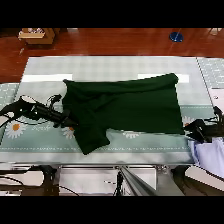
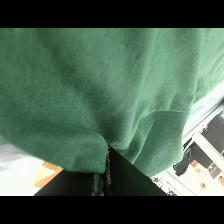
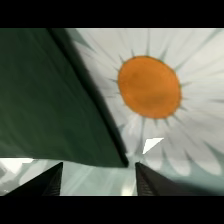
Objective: Fold the shirts.
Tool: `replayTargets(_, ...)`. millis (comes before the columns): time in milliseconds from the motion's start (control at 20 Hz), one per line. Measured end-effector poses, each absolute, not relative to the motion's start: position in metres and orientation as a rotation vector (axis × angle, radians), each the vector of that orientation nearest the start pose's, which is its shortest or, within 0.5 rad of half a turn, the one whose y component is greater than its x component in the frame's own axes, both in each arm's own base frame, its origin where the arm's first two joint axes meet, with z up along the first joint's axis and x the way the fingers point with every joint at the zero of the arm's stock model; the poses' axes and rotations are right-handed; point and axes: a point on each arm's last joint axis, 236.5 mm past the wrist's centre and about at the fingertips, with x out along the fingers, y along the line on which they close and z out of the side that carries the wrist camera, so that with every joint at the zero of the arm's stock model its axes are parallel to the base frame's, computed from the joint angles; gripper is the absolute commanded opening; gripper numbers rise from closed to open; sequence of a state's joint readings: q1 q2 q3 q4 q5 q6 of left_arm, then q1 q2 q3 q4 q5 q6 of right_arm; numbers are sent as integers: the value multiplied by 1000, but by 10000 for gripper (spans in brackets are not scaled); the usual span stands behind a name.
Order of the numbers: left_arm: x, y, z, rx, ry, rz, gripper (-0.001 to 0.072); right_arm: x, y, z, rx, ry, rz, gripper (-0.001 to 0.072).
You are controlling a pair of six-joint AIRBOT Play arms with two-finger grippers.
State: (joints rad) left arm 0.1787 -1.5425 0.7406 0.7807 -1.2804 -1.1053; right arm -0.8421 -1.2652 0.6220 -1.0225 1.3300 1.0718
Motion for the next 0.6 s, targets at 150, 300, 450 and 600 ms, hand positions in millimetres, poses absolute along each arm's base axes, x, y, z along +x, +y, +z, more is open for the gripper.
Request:
replayTargets(150, 254, -118, -115, -756, 1712, -532, 29, 214, -44, -100, 1003, 1427, 76, 531)
replayTargets(300, 254, -118, -115, -756, 1710, -536, 30, 216, -36, -107, 1051, 1399, 65, 432)
replayTargets(450, 255, -119, -114, -763, 1705, -538, 30, 214, -35, -119, 1052, 1387, 25, 80)
replayTargets(600, 259, -122, -112, -776, 1689, -546, 28, 217, -31, -119, 1066, 1363, 41, 24)
